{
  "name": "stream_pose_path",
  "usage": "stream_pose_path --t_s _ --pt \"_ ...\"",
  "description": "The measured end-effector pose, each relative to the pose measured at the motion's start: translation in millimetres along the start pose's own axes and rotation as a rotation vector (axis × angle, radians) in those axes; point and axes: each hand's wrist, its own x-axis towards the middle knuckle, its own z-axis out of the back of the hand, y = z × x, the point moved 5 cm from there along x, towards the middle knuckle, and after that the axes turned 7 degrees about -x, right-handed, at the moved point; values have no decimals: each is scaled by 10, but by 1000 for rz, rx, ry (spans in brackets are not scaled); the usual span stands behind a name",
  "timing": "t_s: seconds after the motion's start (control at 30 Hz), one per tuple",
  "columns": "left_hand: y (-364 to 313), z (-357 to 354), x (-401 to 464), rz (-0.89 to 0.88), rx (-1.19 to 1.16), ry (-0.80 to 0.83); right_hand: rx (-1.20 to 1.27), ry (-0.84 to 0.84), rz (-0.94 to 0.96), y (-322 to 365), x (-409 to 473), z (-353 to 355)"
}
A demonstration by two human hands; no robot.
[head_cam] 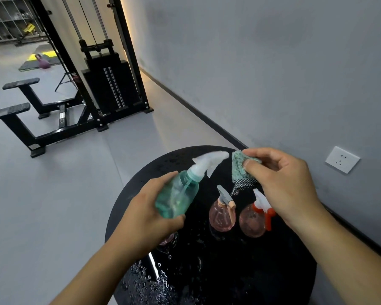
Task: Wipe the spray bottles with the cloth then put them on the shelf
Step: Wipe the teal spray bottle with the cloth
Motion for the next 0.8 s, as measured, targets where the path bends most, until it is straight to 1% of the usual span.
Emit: stream_pose_path --t_s 0.1,0.2,0.37,0.47,0.6,0.67,0.73,0.8 --pt "1 -4 -4 -73 89 7 7 -27 26 44 -8 26" --pt "-13 3 -7 -104 103 -9 -11 -20 63 80 -23 24" --pt "-15 1 1 -142 150 -19 -198 9 156 136 -79 -10" --pt "-7 -20 -1 -145 169 -13 -301 33 247 246 -143 -34" --pt "4 -51 13 -153 206 -14 -348 122 417 385 -306 -172" --pt "33 -48 18 -155 206 -22 -355 139 480 414 -360 -221" --pt "54 -41 22 -158 212 -35 -354 121 468 388 -341 -212" --pt "65 -36 26 -154 215 -39 -357 75 412 325 -269 -157"
